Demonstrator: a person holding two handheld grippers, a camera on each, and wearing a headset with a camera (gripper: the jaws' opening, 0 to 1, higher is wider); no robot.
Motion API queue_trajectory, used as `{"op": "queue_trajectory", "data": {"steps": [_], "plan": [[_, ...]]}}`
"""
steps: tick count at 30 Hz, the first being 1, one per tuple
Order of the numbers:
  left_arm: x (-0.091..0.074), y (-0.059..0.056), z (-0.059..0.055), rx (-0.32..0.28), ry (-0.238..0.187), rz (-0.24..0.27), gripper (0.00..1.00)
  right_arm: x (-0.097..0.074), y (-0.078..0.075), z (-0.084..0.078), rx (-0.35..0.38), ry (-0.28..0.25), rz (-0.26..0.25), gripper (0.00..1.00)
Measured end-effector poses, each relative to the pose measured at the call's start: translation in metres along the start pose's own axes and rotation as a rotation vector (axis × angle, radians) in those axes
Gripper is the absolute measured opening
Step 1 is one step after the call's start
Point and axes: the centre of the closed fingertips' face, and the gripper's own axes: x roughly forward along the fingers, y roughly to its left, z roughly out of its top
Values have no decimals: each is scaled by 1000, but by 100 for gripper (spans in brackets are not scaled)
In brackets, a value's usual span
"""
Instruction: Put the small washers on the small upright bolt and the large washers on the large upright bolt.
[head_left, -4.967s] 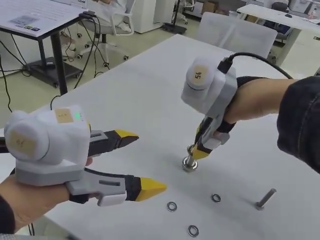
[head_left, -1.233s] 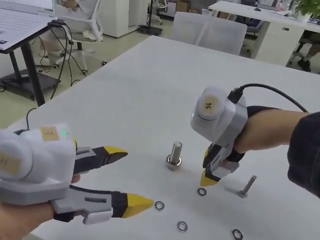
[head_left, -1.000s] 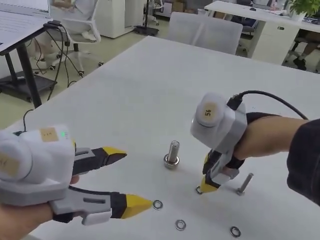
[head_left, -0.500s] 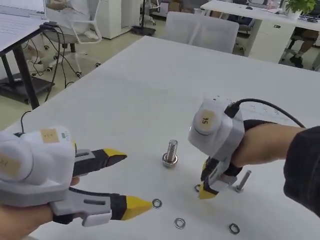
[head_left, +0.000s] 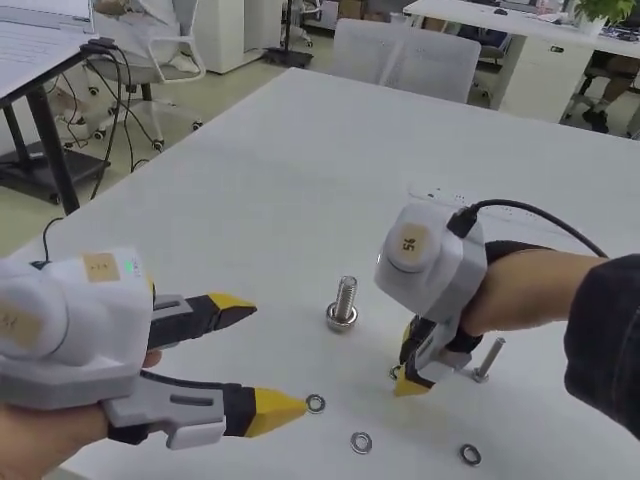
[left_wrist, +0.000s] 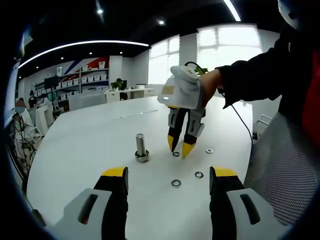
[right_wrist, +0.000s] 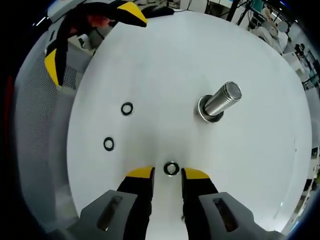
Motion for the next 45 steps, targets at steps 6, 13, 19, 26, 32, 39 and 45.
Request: {"op": "queue_trajectory", "data": {"steps": [6, 13, 19, 26, 32, 39, 45], "plan": [[0, -1, 1, -1, -3, -2, 65, 0, 0, 0, -3, 3, -1, 22], [1, -1, 2, -2, -4, -3, 65, -1, -1, 0, -11, 1, -3, 17], [2, 0, 2, -2, -3, -3, 65, -1, -5, -1, -16, 4, -9, 14], [3, 1, 3, -2, -3, -2, 64, -1, -7, -1, -24, 13, -5, 14], [5, 0, 2, 8, 11, -13, 64, -2, -8, -1, -26, 10, -8, 13], [7, -2, 4, 24, 21, -32, 64, -3, -8, -6, -17, 13, -8, 13], [9, -5, 5, 35, 25, -50, 64, -5, -6, -7, -9, 10, -11, 13]]}}
